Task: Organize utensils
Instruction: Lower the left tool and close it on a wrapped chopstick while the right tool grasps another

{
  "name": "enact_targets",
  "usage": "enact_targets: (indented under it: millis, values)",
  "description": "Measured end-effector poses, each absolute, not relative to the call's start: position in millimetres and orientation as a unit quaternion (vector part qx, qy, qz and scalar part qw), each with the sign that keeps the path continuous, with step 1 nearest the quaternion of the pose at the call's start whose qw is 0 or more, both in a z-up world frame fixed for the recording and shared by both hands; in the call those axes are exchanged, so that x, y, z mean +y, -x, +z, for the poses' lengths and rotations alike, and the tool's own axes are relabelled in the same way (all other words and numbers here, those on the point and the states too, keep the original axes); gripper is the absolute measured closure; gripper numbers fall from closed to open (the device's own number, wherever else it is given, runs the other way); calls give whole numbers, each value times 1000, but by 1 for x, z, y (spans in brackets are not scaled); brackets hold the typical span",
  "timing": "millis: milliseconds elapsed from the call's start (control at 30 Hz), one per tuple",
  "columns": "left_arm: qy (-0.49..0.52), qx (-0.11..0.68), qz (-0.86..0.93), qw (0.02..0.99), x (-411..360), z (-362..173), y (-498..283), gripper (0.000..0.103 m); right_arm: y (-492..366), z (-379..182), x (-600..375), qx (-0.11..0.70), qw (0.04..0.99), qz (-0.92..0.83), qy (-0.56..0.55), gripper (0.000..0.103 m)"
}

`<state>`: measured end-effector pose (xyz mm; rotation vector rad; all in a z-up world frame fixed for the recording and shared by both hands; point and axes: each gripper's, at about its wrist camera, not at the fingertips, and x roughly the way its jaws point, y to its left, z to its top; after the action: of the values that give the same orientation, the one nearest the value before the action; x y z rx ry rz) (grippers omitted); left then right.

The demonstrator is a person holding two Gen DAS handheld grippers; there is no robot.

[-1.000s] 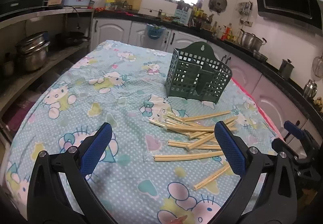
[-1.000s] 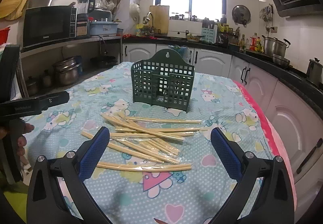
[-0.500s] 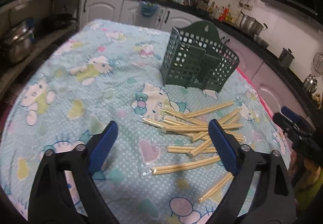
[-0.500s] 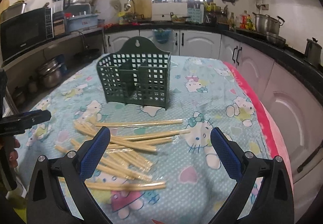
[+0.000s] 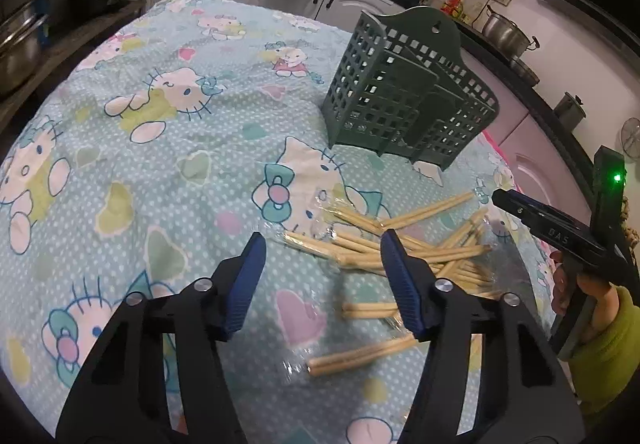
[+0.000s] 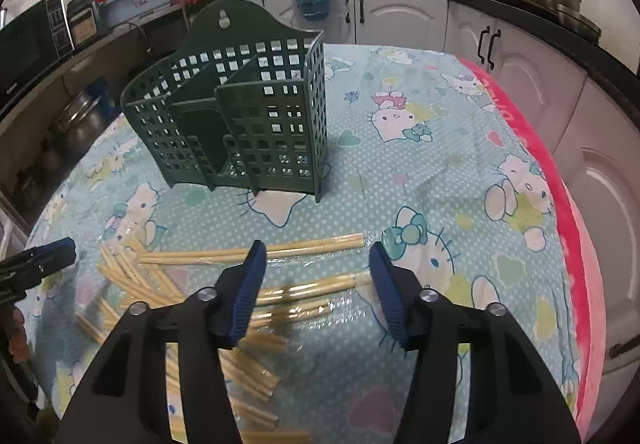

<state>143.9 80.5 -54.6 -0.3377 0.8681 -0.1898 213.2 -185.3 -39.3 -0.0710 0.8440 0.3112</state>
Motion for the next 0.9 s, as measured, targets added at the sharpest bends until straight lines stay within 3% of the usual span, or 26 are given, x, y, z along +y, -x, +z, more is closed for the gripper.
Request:
enact_targets:
  millis: [400, 733, 900]
  values:
    - [193, 453, -61, 868, 93, -79, -167, 55, -239, -54, -199, 439, 886, 149, 26, 56]
    - [167, 450, -31, 877, 94, -83, -174, 83, -264, -66, -207, 461, 873, 157, 13, 62]
    - [165, 447, -30, 879, 95, -84, -174, 85, -275, -79, -212, 473, 866, 161, -10, 62]
